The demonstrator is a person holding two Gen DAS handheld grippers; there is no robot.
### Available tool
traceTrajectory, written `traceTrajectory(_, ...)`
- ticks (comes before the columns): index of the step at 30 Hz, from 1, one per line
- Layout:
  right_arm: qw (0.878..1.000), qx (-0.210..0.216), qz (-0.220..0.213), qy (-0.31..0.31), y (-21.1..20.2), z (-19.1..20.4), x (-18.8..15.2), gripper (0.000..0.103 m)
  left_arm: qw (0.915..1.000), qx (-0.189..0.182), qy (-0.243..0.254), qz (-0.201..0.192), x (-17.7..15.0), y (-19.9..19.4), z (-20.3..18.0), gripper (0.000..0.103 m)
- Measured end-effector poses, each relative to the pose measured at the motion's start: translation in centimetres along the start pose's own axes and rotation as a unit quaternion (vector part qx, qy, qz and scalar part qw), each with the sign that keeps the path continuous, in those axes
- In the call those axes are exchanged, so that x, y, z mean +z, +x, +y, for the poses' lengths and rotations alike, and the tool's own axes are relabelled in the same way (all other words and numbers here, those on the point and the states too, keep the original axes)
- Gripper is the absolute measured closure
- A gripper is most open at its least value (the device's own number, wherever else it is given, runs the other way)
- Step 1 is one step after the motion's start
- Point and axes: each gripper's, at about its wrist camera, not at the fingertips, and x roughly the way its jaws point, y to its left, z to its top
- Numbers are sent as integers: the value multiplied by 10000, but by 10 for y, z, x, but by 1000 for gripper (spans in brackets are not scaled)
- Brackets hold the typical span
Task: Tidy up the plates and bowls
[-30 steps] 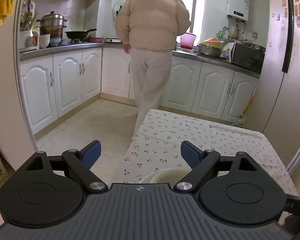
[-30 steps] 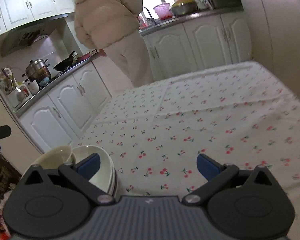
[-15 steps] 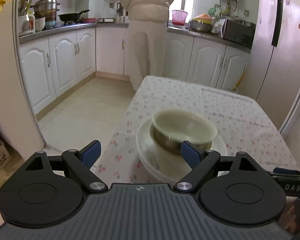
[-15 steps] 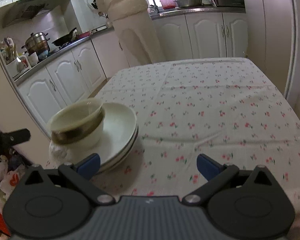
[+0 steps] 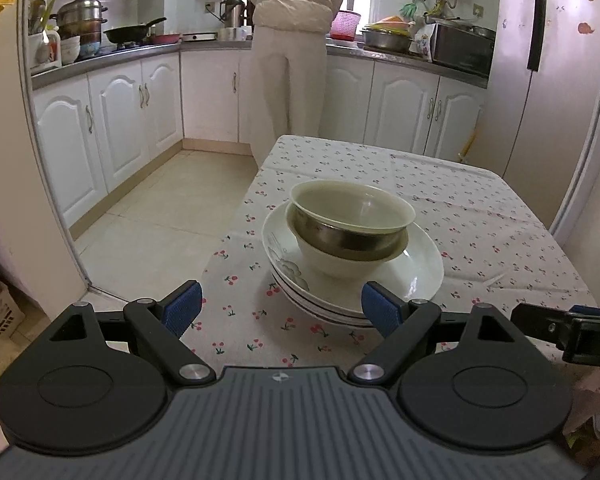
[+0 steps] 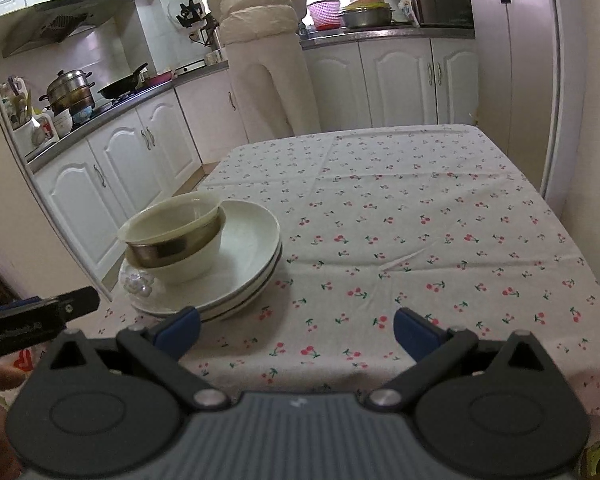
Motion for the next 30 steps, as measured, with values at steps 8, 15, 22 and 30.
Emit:
traceTrajectory(8, 9997, 32, 252, -49, 5, 8, -5, 1, 9999, -12, 15, 120, -5, 4, -3, 0)
traceTrajectory(15, 9994, 64, 347, -22, 8, 7, -8, 1, 9996, -48, 26, 282, -7, 12, -6, 0)
traceTrajectory(22, 9993, 111, 348, -39, 8, 8, -9, 1, 9994, -63, 14, 343, -9, 15, -7, 0)
traceTrajectory(30, 9991, 138, 399, -43, 11, 7, -10, 1, 9993, -57, 38, 367, -9, 16, -9, 0)
